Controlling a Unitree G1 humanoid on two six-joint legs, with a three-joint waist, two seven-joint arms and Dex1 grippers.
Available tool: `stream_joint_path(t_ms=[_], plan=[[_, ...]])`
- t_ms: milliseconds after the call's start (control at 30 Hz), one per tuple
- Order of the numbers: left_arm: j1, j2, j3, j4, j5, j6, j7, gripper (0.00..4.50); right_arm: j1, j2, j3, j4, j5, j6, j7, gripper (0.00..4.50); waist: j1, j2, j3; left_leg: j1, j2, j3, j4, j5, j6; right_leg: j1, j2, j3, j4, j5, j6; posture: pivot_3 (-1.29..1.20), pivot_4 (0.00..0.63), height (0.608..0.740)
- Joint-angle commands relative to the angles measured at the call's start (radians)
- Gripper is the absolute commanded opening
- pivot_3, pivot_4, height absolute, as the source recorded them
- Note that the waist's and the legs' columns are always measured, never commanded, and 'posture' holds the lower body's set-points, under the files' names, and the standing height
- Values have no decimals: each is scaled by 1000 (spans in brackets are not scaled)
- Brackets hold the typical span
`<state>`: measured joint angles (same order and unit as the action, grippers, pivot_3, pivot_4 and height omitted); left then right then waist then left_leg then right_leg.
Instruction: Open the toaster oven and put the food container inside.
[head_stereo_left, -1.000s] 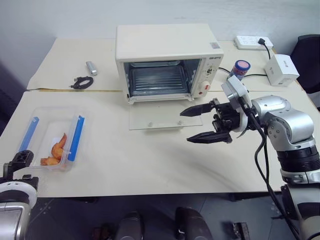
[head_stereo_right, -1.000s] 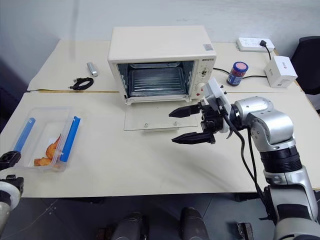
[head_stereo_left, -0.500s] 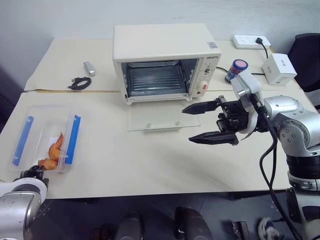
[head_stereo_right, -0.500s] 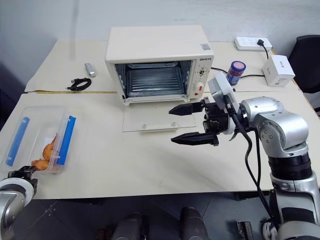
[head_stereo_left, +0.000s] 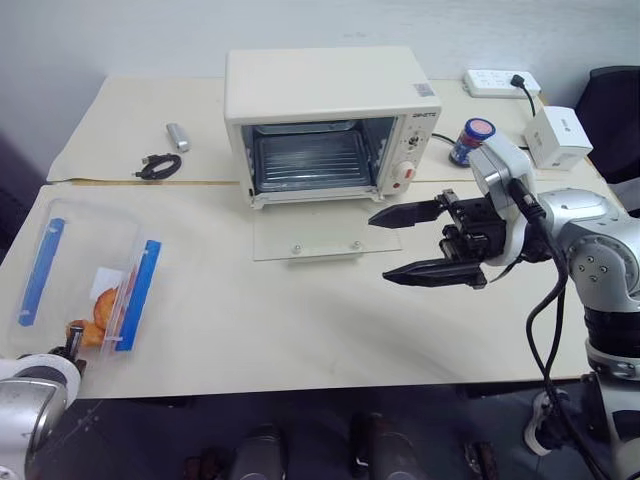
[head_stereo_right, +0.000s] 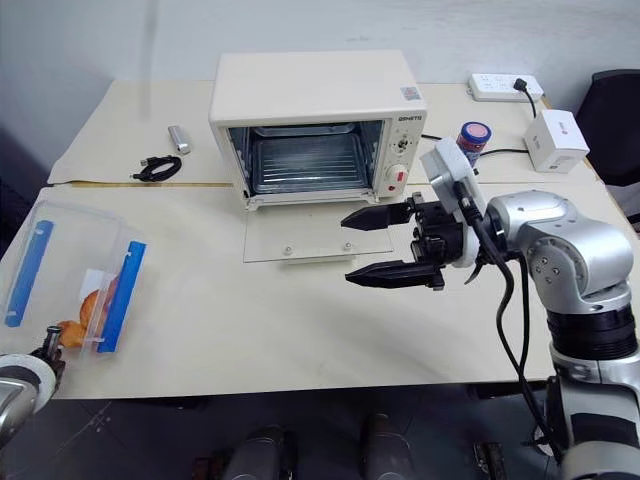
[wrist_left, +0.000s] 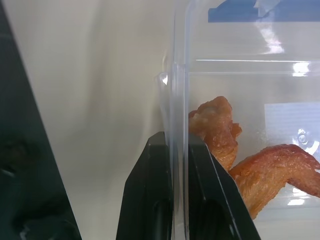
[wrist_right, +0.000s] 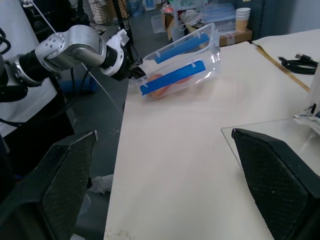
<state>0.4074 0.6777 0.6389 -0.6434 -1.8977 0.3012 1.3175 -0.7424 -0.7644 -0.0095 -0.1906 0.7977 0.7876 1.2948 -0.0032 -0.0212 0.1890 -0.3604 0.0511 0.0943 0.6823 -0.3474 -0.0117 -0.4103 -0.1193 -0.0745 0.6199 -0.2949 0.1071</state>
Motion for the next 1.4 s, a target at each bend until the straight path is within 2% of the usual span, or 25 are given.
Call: stream_joint_path(t_ms=[33, 167, 300, 467, 533, 633, 733, 900, 1067, 1133, 1200, 1333, 1400], plan=[[7, 107, 80, 17, -56, 83, -76, 3, -11, -16, -46, -28, -4, -40, -6, 4500, 0, 0, 0, 0, 0, 0, 0, 0, 0, 0, 0, 0, 0, 0, 0, 0, 150, 740], [-58, 257, 110, 52, -75, 220, -250, 3, 14, -35, -67, -35, 7, -38, -17, 4500, 6, 0, 0, -2, 0, -1, 0, 0, -1, -1, 0, -2, 0, -1, -2, 0, 150, 740], [-209, 375, 81, 120, -75, 338, -419, 3, 50, -51, -99, -53, 18, -26, -40, 4500, 3, 0, 0, -7, -2, -2, 0, 0, 0, -4, 0, -2, -1, -1, -1, 0, 150, 740], [-486, 512, -154, 229, -75, 514, -583, 3, 101, -53, -134, -82, 30, -19, -88, 4500, 3, 1, 1, -10, -1, 2, -1, 0, -1, -6, 3, -3, 1, 0, -1, 0, 150, 740], [-659, 537, -328, 282, -75, 592, -621, 3, 131, -55, -149, -108, 40, -19, -107, 4500, 4, 1, 1, -10, -1, 4, -2, 0, -2, -6, 3, -3, 1, 0, 0, 0, 150, 740], [-924, 468, -560, 401, -71, 671, -578, 3, 174, -55, -175, -141, 50, -21, -142, 4500, 6, 1, 1, -11, -1, 5, -2, 0, -2, -6, 4, -3, 1, 1, 1, 0, 150, 740], [-1106, 379, -688, 522, -41, 719, -529, 3, 205, -59, -197, -167, 66, -19, -169, 4500, 5, 0, 1, -11, -1, 5, -1, 0, -2, -6, 4, -3, 0, 2, 3, 0, 150, 740], [-1342, 177, -800, 729, 89, 787, -487, 3, 261, -76, -241, -208, 93, -12, -209, 4500, 19, 0, 2, -11, -1, 5, 0, 1, -2, -6, 5, -3, 0, 3, 5, 0, 150, 740], [-1456, 33, -813, 870, 239, 866, -502, 3, 295, -84, -270, -225, 105, -16, -237, 4500, 27, 0, 2, -11, -1, 5, 1, 1, -2, -6, 5, -2, 0, 3, 6, 0, 150, 740], [-1489, -11, -806, 915, 319, 889, -528, 705, 306, -81, -277, -232, 108, -18, -248, 4500, 29, 0, 2, -11, -2, 5, 1, 1, -2, -6, 5, -3, 0, 3, 6, 0, 150, 740], [-1507, -39, -788, 934, 377, 918, -543, 1194, 318, -78, -277, -234, 100, -27, -255, 4500, 27, 0, 2, -11, -2, 6, 1, 2, -2, -6, 5, -3, 0, 3, 6, 0, 150, 740], [-1520, -57, -726, 913, 472, 956, -585, 2448, 335, -78, -275, -227, 90, -44, -261, 4500, 25, 0, 2, -11, -2, 6, 1, 3, -3, -6, 5, -2, 1, 3, 6, 0, 150, 740], [-1522, -55, -687, 870, 516, 956, -618, 2448, 343, -81, -269, -217, 76, -58, -260, 4500, 26, -1, 2, -11, -2, 5, 1, 4, -4, -6, 5, -3, 1, 4, 7, 0, 150, 740]])
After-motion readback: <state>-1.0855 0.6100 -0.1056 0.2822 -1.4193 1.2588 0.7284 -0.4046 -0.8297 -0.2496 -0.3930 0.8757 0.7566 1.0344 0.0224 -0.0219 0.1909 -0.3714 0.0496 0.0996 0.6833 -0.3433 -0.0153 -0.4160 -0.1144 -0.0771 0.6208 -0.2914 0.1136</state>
